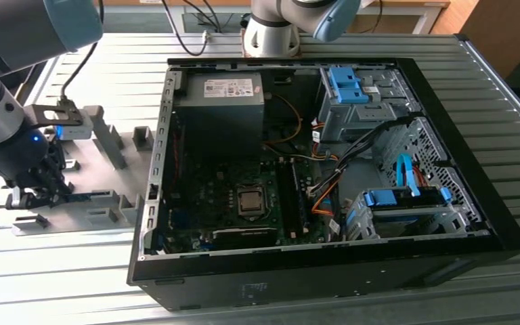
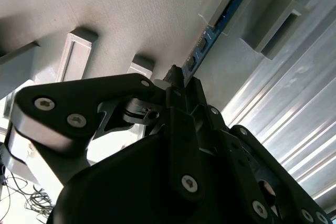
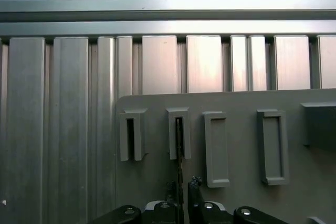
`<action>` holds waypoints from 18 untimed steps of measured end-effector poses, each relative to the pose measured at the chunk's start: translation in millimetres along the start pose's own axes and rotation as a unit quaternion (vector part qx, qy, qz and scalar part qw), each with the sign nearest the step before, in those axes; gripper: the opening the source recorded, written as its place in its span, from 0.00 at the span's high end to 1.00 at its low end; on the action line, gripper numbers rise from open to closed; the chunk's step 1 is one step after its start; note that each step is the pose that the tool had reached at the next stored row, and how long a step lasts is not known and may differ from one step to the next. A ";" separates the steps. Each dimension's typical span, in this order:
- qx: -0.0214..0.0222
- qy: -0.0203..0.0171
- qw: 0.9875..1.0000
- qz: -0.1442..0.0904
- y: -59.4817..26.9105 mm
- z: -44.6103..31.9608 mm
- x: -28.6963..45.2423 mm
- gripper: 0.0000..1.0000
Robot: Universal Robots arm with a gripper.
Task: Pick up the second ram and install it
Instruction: 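Pick up the second ram and move it above second insertion slot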
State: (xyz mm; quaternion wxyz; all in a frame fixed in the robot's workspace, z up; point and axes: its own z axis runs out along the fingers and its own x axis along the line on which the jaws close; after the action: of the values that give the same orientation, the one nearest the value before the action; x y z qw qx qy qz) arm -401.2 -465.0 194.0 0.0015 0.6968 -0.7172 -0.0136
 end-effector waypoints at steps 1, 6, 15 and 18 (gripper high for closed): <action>0.000 0.000 1.000 0.000 0.0 0.2 0.0 0.77; 0.000 0.000 1.000 0.000 0.0 0.4 0.0 0.78; 0.000 0.000 1.000 0.000 0.0 0.5 0.0 0.86; 0.000 0.000 1.000 0.000 0.0 0.5 0.0 0.86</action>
State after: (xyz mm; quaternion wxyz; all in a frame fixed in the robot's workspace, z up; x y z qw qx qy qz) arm -401.2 -465.0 193.5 0.0014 0.6968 -0.7172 -0.0136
